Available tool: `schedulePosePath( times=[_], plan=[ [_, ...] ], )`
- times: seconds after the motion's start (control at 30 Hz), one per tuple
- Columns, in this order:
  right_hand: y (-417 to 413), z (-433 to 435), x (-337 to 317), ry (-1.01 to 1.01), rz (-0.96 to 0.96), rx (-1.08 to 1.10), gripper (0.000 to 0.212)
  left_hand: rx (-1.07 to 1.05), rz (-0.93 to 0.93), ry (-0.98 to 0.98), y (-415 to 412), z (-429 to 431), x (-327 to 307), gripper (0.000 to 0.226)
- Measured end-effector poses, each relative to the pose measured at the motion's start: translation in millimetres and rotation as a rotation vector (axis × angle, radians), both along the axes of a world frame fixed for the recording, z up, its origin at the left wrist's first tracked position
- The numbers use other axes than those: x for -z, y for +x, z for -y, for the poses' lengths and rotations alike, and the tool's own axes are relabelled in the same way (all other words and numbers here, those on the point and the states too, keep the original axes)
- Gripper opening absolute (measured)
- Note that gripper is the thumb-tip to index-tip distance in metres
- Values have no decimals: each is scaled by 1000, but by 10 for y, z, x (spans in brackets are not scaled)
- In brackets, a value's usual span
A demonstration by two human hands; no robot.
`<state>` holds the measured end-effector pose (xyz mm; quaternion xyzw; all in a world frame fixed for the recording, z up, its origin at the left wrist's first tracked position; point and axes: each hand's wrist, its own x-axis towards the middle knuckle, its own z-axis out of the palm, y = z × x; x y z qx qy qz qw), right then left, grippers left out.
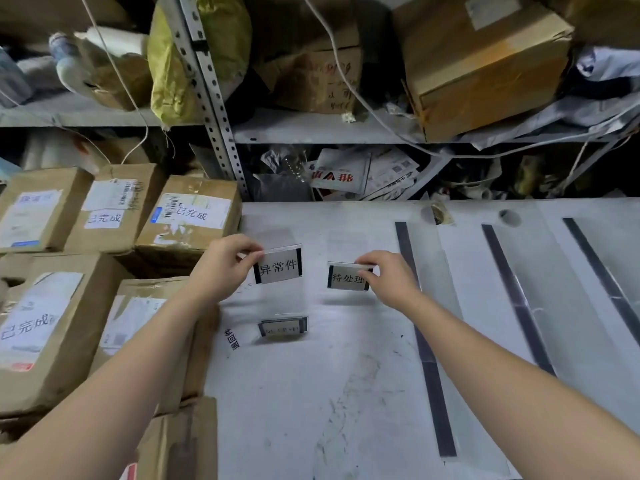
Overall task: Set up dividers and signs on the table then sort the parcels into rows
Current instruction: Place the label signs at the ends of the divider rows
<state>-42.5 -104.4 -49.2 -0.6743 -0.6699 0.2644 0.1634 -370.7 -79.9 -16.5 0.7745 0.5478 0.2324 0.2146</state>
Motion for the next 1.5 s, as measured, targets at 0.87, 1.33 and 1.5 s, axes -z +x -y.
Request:
schedulePosePath(
  times=[0.87,1.33,1.5],
  plan=[
    [29,-25,157,-101,110,50,39,114,42,27,230,-64,-96,9],
    [1146,590,-960,28,338,45,53,187,-11,197,1275,354,-920,12],
    [1918,1132,-1261,26,317,97,57,232,-7,269,2082,760,-1224,13]
  ],
)
